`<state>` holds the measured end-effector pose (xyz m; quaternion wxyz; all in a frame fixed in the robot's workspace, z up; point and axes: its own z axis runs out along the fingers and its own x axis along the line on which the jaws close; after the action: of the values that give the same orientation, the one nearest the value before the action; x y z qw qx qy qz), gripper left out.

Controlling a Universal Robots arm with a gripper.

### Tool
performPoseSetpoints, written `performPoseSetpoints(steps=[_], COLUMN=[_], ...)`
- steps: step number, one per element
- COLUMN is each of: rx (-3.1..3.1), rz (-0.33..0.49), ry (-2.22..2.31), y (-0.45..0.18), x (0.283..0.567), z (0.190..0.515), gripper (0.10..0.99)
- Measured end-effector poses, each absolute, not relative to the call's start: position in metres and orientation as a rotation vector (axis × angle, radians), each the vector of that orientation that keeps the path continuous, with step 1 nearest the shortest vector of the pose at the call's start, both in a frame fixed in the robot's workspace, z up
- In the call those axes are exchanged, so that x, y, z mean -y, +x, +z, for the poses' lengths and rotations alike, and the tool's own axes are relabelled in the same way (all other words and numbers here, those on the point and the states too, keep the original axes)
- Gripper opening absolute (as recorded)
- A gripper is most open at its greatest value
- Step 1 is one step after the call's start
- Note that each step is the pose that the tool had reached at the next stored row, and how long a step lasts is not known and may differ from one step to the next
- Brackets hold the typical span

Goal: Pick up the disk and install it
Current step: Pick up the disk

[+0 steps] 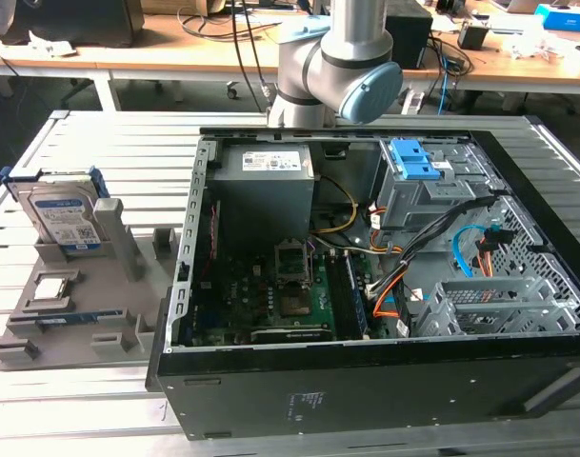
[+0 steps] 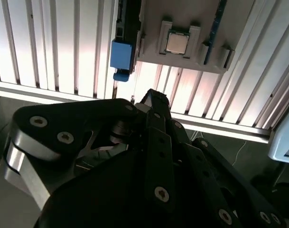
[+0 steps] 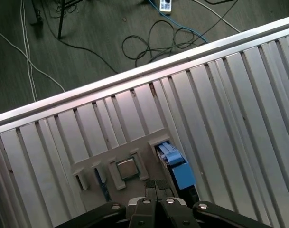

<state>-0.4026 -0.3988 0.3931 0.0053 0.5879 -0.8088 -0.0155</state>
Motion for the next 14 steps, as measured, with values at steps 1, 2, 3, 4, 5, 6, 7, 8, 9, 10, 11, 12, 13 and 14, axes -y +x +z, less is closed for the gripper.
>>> performPoseSetpoints(steps=[1,2,3,4,5,6,7,8,9,10,11,12,13,14], rx=[2.522,2.507,2.496,2.485,2.475,2.465,2.455,2.439,2.423,2.403,2.386,2.372,2.362,2.353], rz=[-0.048,-0.048,-0.047,-0.047,-0.046,-0.046,-0.045,-0.044,-0.044,-0.043,-0.043,-0.043,-0.043,-0.043], ry=[1.854,1.874,1.888,1.902,1.914,1.926,1.939,1.958,1.976,2.001,2.020,2.037,2.048,2.058], y=[-0.4026,-0.4026,-0.4026,-0.4026,-0.4026,-0.4026,-0.4026,-0.4026,-0.4026,-0.4026,-0.4026,-0.4026,-0.4026,-0.4026], x=[0.3988,0.3988,0.3988,0.3988,0.3988,0.3988,0.3989,0.3989,0.3988,0.3989,0.3989,0.3988,0.3989,0.3989], z=[0.3931,0.3931,0.3931,0.3931,0.3931,0.3931,0.3931,0.3932,0.3931,0.3932,0.3931,0.3931,0.3931,0.3931], gripper=[0.106,0.106,0.106,0.106,0.106,0.106,0.106,0.106,0.106,0.106,0.106,0.106,0.106,0.106])
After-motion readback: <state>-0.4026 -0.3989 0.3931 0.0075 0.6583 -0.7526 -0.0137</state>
